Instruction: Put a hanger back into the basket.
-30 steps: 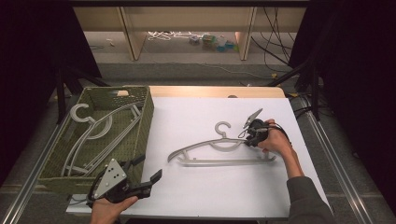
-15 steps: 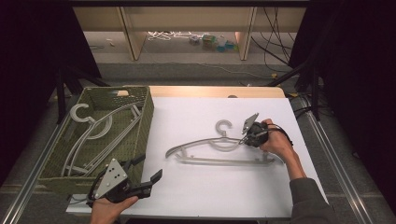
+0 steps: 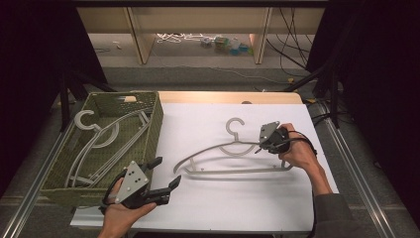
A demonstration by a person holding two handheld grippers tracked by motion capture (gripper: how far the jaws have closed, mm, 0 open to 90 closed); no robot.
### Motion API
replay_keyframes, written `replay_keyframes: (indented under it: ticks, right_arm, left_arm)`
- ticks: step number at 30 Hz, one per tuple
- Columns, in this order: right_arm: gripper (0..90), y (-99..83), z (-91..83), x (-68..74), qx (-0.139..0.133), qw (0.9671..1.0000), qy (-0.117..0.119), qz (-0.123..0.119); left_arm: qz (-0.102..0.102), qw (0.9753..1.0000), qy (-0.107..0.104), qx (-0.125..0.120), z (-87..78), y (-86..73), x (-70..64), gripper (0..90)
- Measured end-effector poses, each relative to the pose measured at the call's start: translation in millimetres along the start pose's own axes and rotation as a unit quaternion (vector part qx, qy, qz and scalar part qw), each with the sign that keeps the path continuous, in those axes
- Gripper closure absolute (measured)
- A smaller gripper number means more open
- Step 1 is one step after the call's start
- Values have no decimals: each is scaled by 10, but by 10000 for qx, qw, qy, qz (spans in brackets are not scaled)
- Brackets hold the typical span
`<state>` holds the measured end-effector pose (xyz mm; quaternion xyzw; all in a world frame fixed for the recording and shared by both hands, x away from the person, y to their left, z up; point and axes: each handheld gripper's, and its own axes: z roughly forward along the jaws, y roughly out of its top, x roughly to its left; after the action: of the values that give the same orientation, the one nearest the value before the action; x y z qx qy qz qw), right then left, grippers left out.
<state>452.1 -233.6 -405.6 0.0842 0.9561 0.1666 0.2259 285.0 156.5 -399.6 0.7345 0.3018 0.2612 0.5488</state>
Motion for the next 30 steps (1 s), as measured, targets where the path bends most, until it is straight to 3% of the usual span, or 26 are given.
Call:
replay_keyframes:
  ticks: [2,3,6,7,11,13,18,21,23,28,30]
  right_arm:
    - [825,17,-32,12,-57,10000,-35,-17]
    - [825,63,-129,46,-127,9998,-134,-97]
    - [825,127,-238,113,-271,9994,-145,-183]
    - [825,148,-273,145,-314,9991,-164,-240]
    - [825,184,-339,218,-325,9989,-145,-295]
    - [825,207,-407,299,-361,9984,-195,-377]
    - [825,221,-491,369,-459,9980,-151,-396]
    - [824,254,-562,438,-502,9974,-209,-464]
    - [825,266,-579,449,-524,9966,-283,-577]
    - [824,304,-618,509,-562,9962,-288,-602]
    - [824,331,-662,545,-644,9958,-235,-609]
  left_arm:
    - [-13,10000,-23,76,40,20,3,229]
    - [-15,9996,-35,282,130,67,8,229]
    - [-33,9988,-101,474,229,121,2,229]
    - [-28,9975,-206,680,341,171,-18,229]
    - [-86,9948,-365,947,505,204,-50,229]
    - [-109,9914,-481,1213,642,264,-46,229]
    - [-255,9889,-598,1335,819,367,-47,228]
    - [-258,9857,-727,1500,956,435,-63,228]
    - [-224,9849,-736,1553,1001,465,-59,229]
    - [-333,9830,-791,1624,1114,499,-41,243]
    - [-290,9799,-881,1765,1201,508,-36,249]
